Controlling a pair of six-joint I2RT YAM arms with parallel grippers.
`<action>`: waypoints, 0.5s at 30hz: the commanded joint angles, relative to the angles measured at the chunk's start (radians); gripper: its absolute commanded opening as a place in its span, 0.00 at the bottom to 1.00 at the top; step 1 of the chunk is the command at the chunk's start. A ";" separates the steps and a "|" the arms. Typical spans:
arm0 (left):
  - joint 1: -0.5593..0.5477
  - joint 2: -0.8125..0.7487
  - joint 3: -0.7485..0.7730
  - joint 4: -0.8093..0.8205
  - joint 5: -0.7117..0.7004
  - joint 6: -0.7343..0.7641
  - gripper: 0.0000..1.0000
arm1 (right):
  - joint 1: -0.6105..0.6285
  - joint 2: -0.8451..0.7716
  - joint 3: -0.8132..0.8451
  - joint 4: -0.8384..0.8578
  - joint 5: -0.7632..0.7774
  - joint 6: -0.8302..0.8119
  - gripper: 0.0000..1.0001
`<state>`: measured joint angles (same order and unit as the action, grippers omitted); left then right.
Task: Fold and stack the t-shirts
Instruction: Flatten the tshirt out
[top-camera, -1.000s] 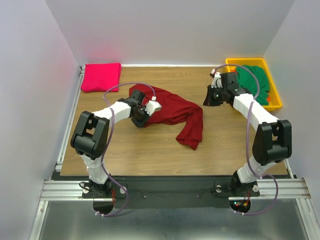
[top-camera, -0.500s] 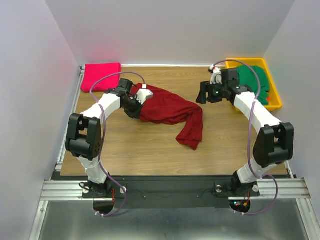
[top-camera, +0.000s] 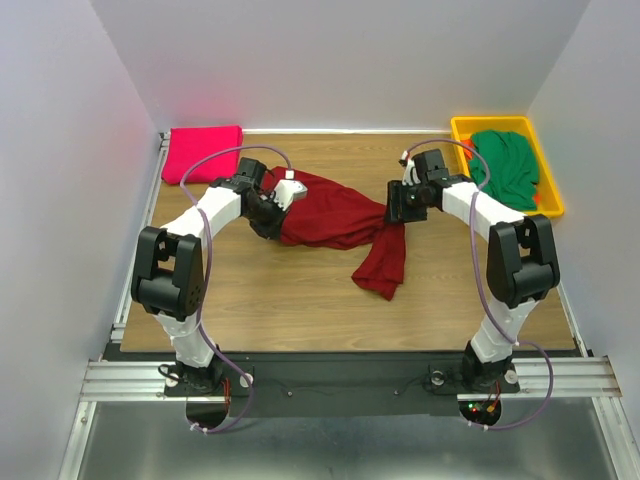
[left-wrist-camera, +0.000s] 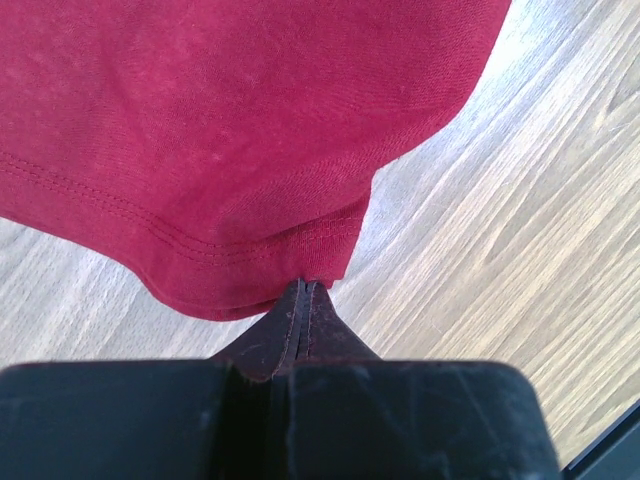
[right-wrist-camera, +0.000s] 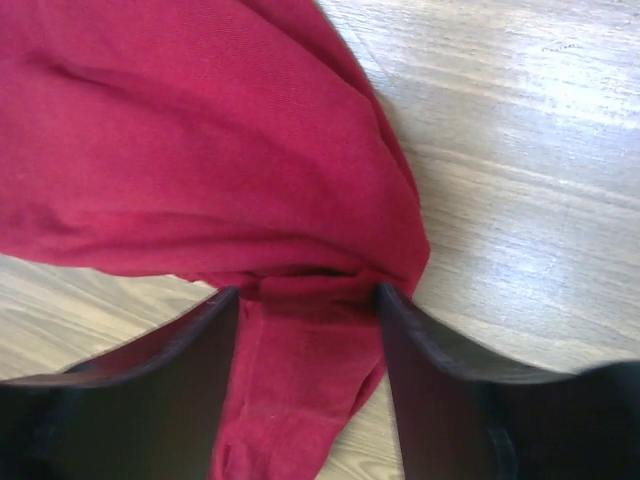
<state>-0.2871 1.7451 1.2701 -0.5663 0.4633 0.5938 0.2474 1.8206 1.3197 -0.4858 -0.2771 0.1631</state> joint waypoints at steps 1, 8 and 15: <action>-0.003 -0.059 -0.011 -0.001 0.025 -0.012 0.00 | 0.000 0.002 0.061 0.042 0.027 0.026 0.55; 0.019 -0.064 -0.012 -0.010 0.037 -0.029 0.00 | -0.008 -0.064 0.064 -0.011 0.081 -0.019 0.15; 0.106 -0.048 0.107 -0.096 0.084 -0.017 0.00 | -0.069 -0.176 0.094 -0.060 0.086 -0.121 0.01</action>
<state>-0.2279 1.7359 1.2732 -0.5930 0.4984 0.5751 0.2245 1.7603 1.3346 -0.5308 -0.2100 0.1204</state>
